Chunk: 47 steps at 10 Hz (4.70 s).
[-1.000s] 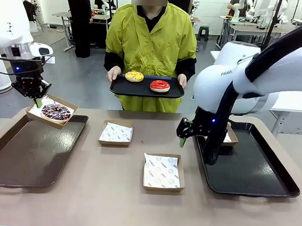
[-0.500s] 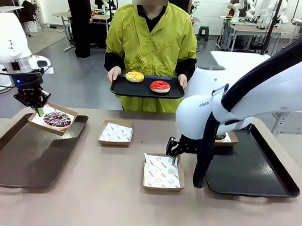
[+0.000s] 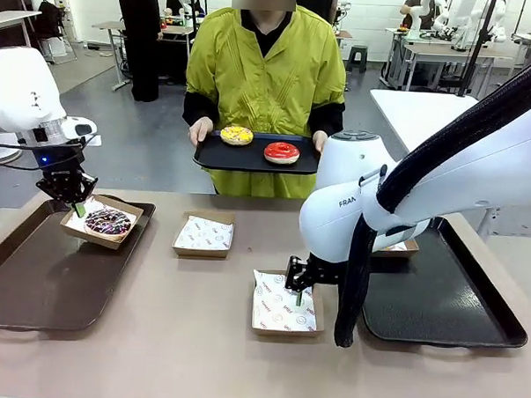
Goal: Individually package the donuts and arrange them on the tray.
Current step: Place the picked Paper togo box on the Handle tray while simultaneously picking up another Paper togo box from the table with the other hand.
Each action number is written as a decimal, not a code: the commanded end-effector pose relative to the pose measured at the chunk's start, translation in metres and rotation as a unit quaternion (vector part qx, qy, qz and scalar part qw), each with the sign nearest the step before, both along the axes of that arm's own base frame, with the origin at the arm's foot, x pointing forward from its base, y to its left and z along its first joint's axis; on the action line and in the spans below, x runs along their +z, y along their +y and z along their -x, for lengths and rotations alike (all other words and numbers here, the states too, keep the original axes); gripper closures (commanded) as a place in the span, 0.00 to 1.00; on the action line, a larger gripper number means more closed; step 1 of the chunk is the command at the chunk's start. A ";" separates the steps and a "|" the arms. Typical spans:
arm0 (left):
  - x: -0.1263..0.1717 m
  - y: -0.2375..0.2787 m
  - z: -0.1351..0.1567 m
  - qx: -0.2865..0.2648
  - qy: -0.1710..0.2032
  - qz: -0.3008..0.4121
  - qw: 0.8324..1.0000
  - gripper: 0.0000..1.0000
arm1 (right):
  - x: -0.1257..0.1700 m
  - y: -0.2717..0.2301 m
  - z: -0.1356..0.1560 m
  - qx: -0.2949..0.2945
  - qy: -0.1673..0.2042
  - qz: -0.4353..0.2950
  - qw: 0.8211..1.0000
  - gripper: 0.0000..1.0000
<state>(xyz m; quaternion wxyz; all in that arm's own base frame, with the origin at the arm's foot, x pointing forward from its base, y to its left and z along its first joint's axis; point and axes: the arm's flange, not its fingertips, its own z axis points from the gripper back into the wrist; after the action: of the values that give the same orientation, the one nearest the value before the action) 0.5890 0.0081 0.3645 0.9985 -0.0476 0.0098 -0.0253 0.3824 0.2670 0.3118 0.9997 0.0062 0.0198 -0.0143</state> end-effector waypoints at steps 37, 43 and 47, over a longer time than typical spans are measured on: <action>0.108 0.153 0.224 0.047 -0.055 0.504 0.861 0.00 | 0.222 0.010 -0.178 0.062 -0.043 -0.010 0.997 1.00; 0.108 0.153 0.224 0.047 -0.055 0.504 0.861 0.00 | 0.222 0.010 -0.178 0.062 -0.043 -0.010 0.997 1.00; 0.108 0.153 0.224 0.047 -0.055 0.504 0.861 0.00 | 0.222 0.010 -0.178 0.062 -0.043 -0.010 0.997 1.00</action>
<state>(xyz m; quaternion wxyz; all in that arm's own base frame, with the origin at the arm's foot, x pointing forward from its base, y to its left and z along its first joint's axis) 0.3662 0.1596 0.4717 0.8376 -0.5426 -0.0613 0.0177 0.5633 0.2797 0.5345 0.9983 0.0167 -0.0244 0.0506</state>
